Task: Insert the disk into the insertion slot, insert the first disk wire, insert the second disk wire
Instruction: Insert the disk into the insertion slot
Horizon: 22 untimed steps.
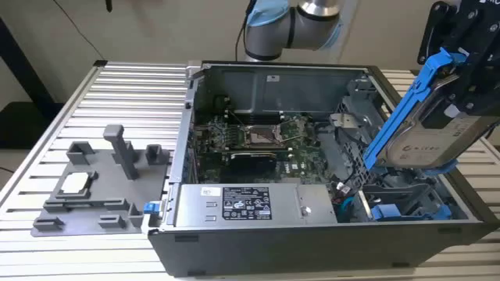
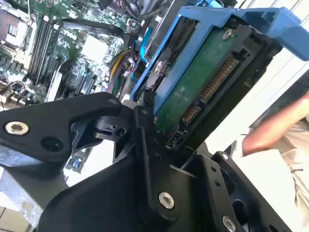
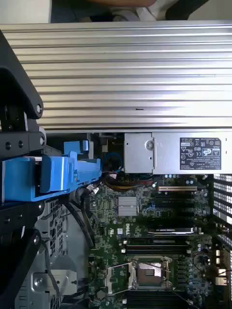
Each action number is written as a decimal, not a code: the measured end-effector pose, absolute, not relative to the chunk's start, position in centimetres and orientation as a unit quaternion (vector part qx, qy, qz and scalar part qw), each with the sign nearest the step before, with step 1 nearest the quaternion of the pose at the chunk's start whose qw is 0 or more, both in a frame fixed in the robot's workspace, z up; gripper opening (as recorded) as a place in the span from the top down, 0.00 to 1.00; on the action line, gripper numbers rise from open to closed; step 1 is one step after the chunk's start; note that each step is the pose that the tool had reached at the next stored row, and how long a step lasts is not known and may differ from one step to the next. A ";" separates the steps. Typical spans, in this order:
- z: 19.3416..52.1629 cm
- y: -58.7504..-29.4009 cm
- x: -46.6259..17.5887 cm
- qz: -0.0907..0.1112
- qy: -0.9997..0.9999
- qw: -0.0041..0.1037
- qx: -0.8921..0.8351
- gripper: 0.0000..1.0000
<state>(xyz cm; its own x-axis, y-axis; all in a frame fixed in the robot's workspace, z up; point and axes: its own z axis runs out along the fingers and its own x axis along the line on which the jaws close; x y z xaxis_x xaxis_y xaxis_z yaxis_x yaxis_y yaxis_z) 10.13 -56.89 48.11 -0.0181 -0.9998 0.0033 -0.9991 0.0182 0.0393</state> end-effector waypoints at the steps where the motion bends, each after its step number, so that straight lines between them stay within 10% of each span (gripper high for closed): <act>1: 48.1 -56.9 10.1 -0.013 -0.713 0.015 0.701 0.67; 22: 47.5 -57.0 10.4 -0.013 -0.708 0.015 0.706 0.67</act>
<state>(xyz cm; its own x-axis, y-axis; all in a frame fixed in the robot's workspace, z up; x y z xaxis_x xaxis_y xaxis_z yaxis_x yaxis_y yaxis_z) 10.36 -56.98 47.54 -0.0028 -1.0000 0.0033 -0.9992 0.0029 0.0393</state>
